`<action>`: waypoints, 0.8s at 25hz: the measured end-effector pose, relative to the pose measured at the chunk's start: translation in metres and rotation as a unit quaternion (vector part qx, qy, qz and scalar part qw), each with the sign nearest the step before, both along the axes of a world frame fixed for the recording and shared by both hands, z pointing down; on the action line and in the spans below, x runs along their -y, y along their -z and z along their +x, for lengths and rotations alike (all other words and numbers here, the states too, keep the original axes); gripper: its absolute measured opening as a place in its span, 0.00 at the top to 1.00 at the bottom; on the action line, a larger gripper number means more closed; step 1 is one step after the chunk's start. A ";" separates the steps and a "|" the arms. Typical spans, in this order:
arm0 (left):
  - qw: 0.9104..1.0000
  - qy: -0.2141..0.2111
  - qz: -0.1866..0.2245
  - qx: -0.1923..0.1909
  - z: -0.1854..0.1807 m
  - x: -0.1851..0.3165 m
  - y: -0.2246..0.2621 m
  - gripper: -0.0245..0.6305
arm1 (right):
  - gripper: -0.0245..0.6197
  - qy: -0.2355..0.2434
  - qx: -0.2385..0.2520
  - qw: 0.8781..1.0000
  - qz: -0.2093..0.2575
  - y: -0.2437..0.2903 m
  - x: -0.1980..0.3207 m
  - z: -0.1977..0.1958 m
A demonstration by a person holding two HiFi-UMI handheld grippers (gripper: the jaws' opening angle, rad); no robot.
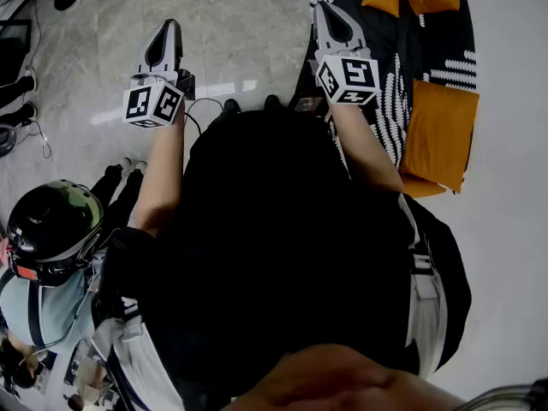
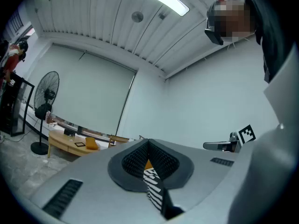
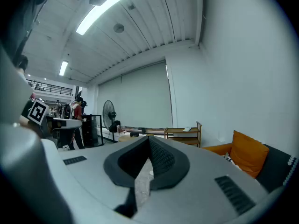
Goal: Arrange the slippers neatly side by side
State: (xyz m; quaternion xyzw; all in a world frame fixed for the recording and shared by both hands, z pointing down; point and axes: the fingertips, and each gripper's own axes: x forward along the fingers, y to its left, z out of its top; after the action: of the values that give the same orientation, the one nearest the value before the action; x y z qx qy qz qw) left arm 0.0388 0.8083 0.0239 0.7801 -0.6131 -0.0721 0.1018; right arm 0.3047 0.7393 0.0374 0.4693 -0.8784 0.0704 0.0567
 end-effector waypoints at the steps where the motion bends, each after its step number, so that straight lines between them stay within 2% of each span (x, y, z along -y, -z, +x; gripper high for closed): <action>1: 1.000 0.001 -0.001 -0.003 0.003 0.002 0.000 0.94 | 0.91 -0.001 0.000 1.000 0.002 0.001 0.002 0.005; 4: 1.000 0.005 -0.003 -0.009 0.013 0.006 0.001 0.94 | 0.91 -0.002 0.003 1.000 0.007 0.003 0.005 0.020; 11: 1.000 0.020 -0.001 -0.021 0.031 0.000 0.002 0.94 | 0.91 0.011 0.028 0.999 -0.015 -0.012 -0.001 0.051; 20: 0.999 0.016 -0.002 -0.040 0.046 -0.016 0.004 0.94 | 0.91 0.040 0.047 0.998 -0.020 -0.017 -0.015 0.061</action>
State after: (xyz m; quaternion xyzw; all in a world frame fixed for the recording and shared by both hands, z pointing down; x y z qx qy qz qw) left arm 0.0844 0.8241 0.0194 0.7664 -0.6212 -0.1034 0.1268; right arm 0.3652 0.7547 0.0540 0.4289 -0.8965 0.1072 0.0273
